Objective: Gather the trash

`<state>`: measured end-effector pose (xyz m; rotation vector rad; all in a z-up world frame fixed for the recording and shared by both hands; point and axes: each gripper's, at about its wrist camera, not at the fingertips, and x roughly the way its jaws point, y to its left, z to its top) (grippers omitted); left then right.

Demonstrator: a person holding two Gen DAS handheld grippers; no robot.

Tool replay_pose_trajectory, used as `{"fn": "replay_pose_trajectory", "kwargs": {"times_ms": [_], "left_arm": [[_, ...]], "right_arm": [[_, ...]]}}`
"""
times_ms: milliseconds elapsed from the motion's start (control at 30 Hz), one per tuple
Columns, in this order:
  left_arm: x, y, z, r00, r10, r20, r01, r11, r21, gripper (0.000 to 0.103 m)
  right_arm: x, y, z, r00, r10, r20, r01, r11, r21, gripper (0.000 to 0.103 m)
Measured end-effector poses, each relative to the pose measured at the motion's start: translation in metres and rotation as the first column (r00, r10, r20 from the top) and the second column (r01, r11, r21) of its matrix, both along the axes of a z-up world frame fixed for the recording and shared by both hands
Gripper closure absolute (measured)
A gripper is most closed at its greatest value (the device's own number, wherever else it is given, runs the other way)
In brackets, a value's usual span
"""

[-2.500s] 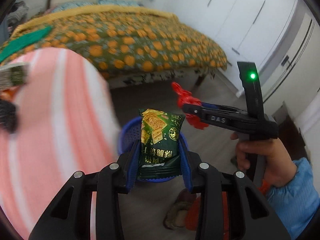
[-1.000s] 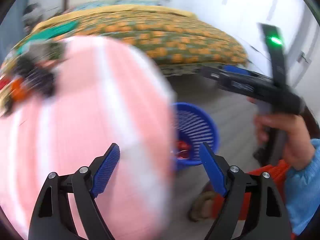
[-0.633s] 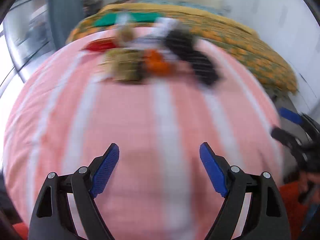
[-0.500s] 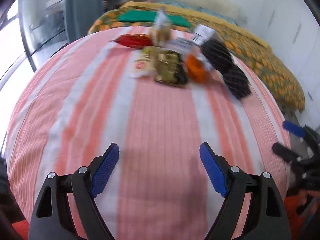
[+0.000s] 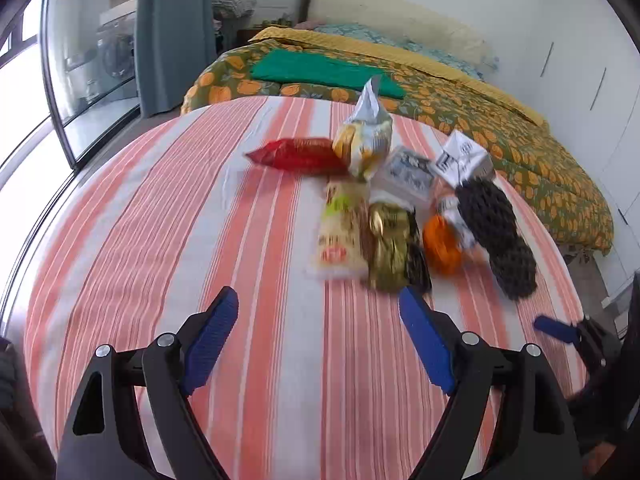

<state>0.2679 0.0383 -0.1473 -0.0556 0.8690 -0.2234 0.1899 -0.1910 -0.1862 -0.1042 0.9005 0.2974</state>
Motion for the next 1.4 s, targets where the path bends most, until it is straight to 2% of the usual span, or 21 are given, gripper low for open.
{"fn": "replay_pose_trajectory", "kwargs": {"times_ms": [233, 400, 467, 533, 667, 867, 967, 1100, 1133, 1167, 1267, 1333, 1400], "left_arm": [[0.047, -0.013, -0.010, 0.999, -0.041, 0.012, 0.041, 0.999, 0.003, 0.028], [0.058, -0.017, -0.022, 0.998, -0.060, 0.013, 0.060, 0.998, -0.002, 0.040], [0.059, -0.016, -0.023, 0.997, -0.073, 0.007, 0.073, 0.997, -0.013, 0.067], [0.061, -0.016, -0.027, 0.997, -0.083, -0.008, 0.083, 0.996, -0.014, 0.079], [0.052, -0.009, -0.023, 0.999, -0.037, 0.008, 0.037, 0.999, -0.007, 0.083], [0.012, 0.009, -0.010, 0.998, 0.036, -0.046, -0.037, 0.999, -0.025, 0.083], [-0.033, -0.001, -0.009, 0.998, -0.010, -0.054, 0.010, 1.000, 0.006, 0.083], [-0.067, -0.016, -0.023, 0.996, -0.053, -0.072, 0.057, 0.996, 0.061, 0.081], [-0.071, -0.018, -0.024, 0.996, -0.047, -0.069, 0.052, 0.996, 0.068, 0.072], [-0.072, -0.018, -0.024, 0.997, -0.042, -0.067, 0.046, 0.996, 0.071, 0.056], [-0.073, -0.017, -0.023, 0.999, -0.023, -0.030, 0.025, 0.997, 0.072, 0.030], [-0.071, -0.019, -0.026, 0.999, -0.024, -0.028, 0.027, 0.995, 0.099, 0.026], [-0.068, -0.018, -0.030, 0.998, -0.016, -0.052, 0.021, 0.995, 0.095, 0.026]], "right_arm": [[0.000, 0.000, -0.001, 1.000, -0.002, -0.004, 0.002, 1.000, 0.004, 0.015], [-0.001, 0.000, -0.001, 1.000, -0.002, -0.004, 0.002, 1.000, 0.005, 0.015], [-0.001, 0.000, -0.001, 1.000, -0.003, -0.003, 0.003, 1.000, 0.005, 0.015], [-0.001, 0.000, -0.001, 1.000, -0.003, -0.003, 0.003, 1.000, 0.005, 0.015], [-0.001, 0.000, -0.001, 1.000, -0.003, -0.003, 0.003, 1.000, 0.005, 0.015], [-0.001, -0.001, 0.000, 1.000, -0.003, -0.004, 0.003, 1.000, 0.006, 0.015], [-0.001, -0.001, 0.000, 1.000, -0.003, -0.004, 0.003, 1.000, 0.008, 0.015], [0.000, -0.001, -0.001, 1.000, -0.004, -0.004, 0.004, 1.000, 0.010, 0.015], [0.000, -0.002, -0.001, 1.000, -0.004, -0.004, 0.004, 1.000, 0.011, 0.015], [0.000, -0.002, -0.001, 1.000, -0.004, -0.004, 0.004, 1.000, 0.011, 0.015], [-0.001, -0.002, 0.000, 1.000, -0.003, -0.005, 0.004, 1.000, 0.023, 0.014], [-0.003, -0.007, 0.001, 1.000, -0.001, -0.004, 0.001, 0.999, 0.053, 0.014], [-0.004, -0.016, 0.005, 1.000, 0.003, 0.006, -0.004, 0.996, 0.091, 0.014]]}}
